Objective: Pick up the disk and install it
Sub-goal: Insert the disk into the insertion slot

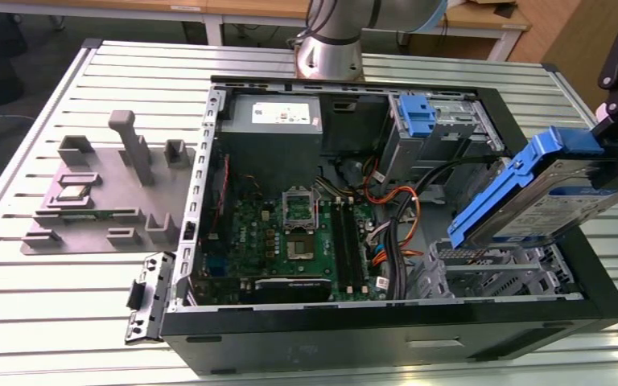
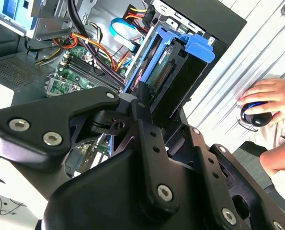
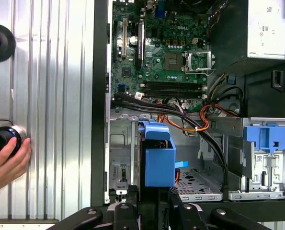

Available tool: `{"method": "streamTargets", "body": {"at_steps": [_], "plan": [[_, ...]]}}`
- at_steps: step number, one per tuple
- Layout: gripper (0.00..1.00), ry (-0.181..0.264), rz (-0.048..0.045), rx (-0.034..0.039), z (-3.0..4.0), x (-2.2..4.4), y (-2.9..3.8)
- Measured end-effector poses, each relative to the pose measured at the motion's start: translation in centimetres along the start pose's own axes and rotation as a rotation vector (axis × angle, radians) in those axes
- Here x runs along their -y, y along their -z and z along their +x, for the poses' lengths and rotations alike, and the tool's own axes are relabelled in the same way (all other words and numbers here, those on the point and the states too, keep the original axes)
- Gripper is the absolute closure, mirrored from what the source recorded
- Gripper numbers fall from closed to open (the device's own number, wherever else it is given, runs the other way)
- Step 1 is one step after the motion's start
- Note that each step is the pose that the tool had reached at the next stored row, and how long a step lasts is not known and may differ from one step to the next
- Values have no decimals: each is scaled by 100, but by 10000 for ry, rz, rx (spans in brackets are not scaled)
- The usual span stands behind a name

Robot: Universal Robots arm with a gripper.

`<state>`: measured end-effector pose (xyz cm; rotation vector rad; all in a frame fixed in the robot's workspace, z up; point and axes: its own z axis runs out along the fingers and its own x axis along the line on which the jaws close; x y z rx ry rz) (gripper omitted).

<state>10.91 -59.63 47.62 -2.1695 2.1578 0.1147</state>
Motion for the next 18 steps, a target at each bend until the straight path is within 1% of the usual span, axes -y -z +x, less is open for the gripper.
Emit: {"method": "streamTargets", "body": {"at_steps": [3,9,13,18], "plan": [[65,1,2,-1,5,0,-42],[65,0,2,-2,6,0,-44],[65,0,3,0,10,0,-85],[65,0,3,-2,10,0,-88]]}}
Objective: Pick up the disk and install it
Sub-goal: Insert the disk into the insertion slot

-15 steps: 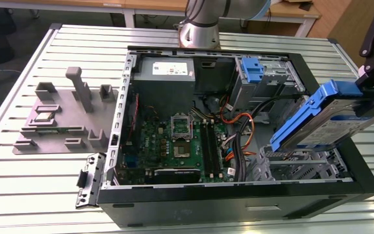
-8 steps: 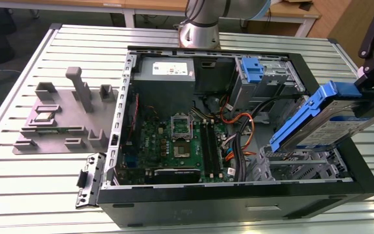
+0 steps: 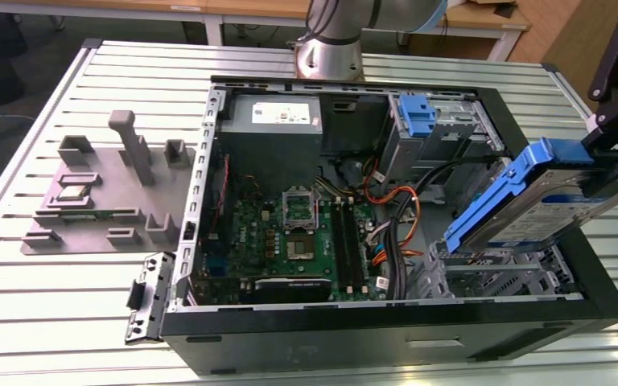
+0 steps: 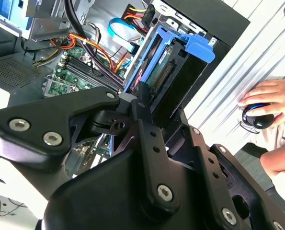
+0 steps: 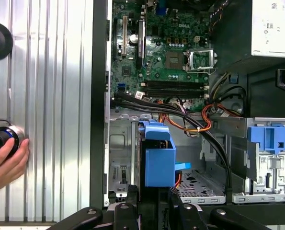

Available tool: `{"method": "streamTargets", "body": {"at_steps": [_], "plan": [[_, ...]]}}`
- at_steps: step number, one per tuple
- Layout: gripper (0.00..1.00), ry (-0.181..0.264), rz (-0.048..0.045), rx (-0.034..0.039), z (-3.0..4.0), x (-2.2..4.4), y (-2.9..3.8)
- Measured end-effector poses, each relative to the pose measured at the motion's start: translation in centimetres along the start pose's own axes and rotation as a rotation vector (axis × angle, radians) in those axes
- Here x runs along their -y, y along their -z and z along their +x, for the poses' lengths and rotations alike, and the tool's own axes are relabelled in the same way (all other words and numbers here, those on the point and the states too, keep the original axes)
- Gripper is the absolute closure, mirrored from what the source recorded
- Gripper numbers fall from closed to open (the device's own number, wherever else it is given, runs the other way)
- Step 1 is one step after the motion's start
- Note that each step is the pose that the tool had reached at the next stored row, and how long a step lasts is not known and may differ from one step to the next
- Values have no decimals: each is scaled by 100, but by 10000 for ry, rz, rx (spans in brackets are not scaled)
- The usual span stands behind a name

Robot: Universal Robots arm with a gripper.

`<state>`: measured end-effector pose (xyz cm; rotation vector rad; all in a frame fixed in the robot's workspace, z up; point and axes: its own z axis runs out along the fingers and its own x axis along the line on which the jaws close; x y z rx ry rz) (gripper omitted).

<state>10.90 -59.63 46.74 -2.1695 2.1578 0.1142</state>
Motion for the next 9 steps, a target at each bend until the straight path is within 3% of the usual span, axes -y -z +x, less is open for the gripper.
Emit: {"method": "streamTargets", "body": {"at_steps": [4,9], "plan": [[65,0,0,1,7,-1,-67],[65,0,0,1,8,8,-74]]}}
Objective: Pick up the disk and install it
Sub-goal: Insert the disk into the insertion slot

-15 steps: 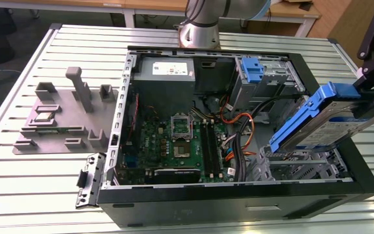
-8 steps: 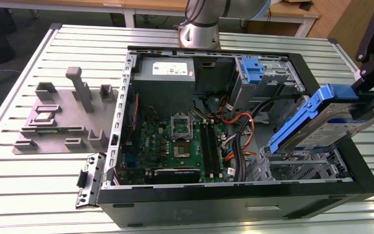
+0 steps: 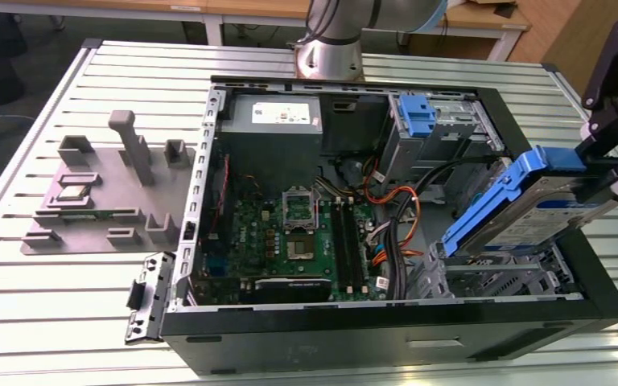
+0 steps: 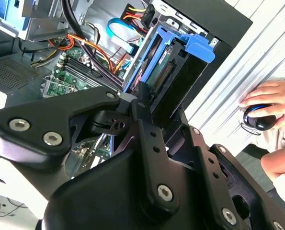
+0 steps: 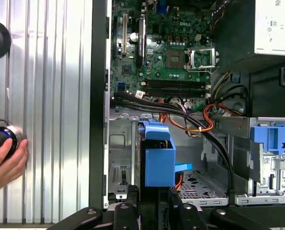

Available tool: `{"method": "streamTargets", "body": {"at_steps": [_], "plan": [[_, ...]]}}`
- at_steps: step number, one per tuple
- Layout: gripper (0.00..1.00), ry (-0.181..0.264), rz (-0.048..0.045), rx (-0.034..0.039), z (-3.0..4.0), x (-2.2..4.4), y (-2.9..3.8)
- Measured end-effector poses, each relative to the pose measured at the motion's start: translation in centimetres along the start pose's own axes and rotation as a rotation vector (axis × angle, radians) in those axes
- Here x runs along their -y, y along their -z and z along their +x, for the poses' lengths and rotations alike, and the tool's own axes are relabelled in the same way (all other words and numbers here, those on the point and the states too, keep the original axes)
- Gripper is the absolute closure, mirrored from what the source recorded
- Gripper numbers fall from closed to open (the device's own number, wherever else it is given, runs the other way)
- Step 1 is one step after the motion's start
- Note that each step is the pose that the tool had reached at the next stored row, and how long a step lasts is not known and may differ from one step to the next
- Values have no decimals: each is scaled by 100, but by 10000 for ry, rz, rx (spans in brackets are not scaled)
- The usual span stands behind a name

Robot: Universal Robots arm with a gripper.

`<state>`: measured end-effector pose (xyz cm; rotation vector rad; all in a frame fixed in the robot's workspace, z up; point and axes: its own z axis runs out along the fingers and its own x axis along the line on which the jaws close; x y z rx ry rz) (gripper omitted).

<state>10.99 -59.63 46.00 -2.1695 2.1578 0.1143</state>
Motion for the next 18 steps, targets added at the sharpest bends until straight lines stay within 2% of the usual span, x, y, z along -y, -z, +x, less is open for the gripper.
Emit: {"method": "streamTargets", "body": {"at_steps": [13,18], "plan": [[65,1,0,0,9,7,-82],[65,1,3,0,17,7,-152]]}}
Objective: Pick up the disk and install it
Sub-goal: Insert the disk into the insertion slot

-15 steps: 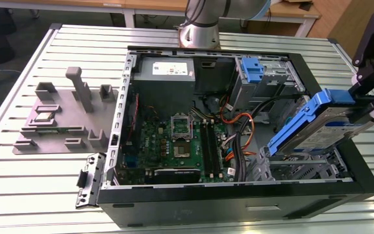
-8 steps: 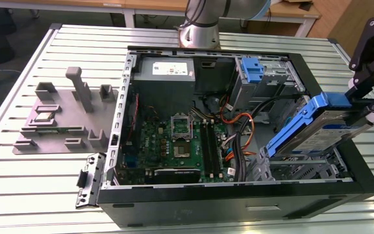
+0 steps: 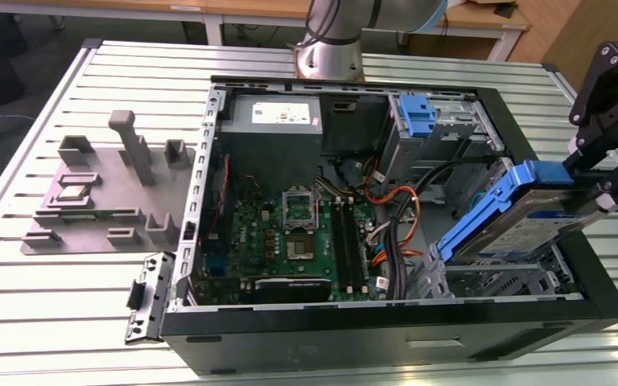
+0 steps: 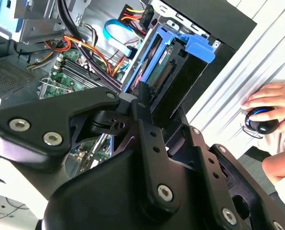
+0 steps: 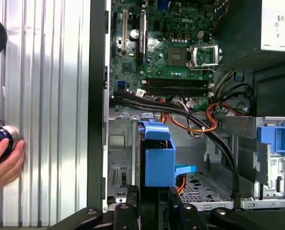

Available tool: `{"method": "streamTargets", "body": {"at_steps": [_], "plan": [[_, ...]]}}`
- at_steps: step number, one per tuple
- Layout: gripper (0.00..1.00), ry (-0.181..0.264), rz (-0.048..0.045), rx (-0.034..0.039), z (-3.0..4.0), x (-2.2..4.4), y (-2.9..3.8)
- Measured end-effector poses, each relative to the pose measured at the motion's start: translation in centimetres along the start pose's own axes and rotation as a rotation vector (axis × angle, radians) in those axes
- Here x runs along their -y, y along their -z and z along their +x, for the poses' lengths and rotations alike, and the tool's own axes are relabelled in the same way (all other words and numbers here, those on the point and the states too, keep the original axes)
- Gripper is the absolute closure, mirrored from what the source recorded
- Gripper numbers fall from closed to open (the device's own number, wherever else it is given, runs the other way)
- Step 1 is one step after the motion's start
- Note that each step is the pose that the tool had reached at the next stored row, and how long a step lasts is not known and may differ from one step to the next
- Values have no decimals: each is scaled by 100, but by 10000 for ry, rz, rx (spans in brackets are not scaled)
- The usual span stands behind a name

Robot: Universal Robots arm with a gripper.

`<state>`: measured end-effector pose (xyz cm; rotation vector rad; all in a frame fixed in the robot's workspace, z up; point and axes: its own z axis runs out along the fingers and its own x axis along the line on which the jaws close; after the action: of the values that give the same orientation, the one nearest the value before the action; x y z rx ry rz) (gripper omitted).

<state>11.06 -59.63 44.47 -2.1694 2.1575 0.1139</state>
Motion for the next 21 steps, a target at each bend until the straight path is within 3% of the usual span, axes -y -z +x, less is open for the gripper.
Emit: {"method": "streamTargets", "body": {"at_steps": [21], "plan": [[65,-1,0,0,47,-2,-379]]}}
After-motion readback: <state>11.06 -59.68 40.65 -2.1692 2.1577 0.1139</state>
